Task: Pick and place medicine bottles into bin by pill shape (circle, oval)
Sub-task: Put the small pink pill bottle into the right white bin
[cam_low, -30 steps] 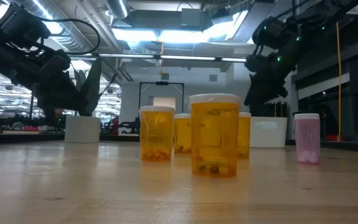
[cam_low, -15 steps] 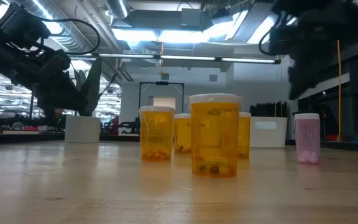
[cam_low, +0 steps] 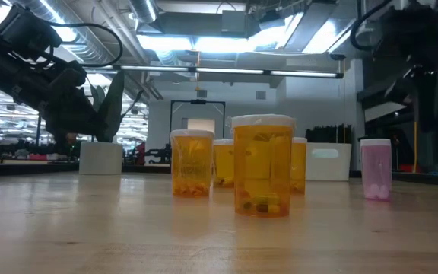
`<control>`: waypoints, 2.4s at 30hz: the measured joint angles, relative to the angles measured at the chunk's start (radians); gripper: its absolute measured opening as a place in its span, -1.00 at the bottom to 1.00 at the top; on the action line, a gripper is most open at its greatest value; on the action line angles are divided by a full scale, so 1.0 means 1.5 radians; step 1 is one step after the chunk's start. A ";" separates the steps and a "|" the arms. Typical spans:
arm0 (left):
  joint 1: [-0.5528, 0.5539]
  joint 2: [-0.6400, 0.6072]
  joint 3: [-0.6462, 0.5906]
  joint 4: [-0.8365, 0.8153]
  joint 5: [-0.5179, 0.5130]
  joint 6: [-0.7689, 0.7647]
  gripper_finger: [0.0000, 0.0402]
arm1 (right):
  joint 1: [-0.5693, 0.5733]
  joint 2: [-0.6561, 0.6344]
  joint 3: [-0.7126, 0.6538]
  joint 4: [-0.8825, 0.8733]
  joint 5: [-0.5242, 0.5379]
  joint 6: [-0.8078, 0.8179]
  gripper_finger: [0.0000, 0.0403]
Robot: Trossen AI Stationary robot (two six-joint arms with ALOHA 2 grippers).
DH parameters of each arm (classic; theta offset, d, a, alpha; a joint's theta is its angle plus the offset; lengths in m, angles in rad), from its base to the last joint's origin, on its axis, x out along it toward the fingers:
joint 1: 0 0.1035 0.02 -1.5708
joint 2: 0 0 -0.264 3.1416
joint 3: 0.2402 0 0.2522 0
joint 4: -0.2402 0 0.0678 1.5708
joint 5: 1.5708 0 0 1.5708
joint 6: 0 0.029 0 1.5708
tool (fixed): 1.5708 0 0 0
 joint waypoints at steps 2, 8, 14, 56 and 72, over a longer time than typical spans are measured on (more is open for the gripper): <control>0.000 0.000 0.000 0.000 0.000 0.000 -0.09 | 0.006 0.002 -0.023 0.045 0.015 0.017 -0.34; 0.000 0.000 0.000 -0.001 0.000 0.000 -0.09 | 0.006 0.005 -0.079 0.101 0.036 0.096 -0.16; 0.000 0.000 0.000 -0.001 0.000 0.000 -0.09 | 0.006 0.007 -0.124 0.182 0.037 0.061 0.11; 0.000 0.000 0.000 -0.001 0.000 0.000 -0.09 | -0.008 0.124 -0.099 0.459 0.188 -0.130 -0.46; 0.000 0.000 0.000 -0.002 0.000 0.000 -0.09 | -0.194 -0.032 0.105 0.109 0.651 -0.219 -0.46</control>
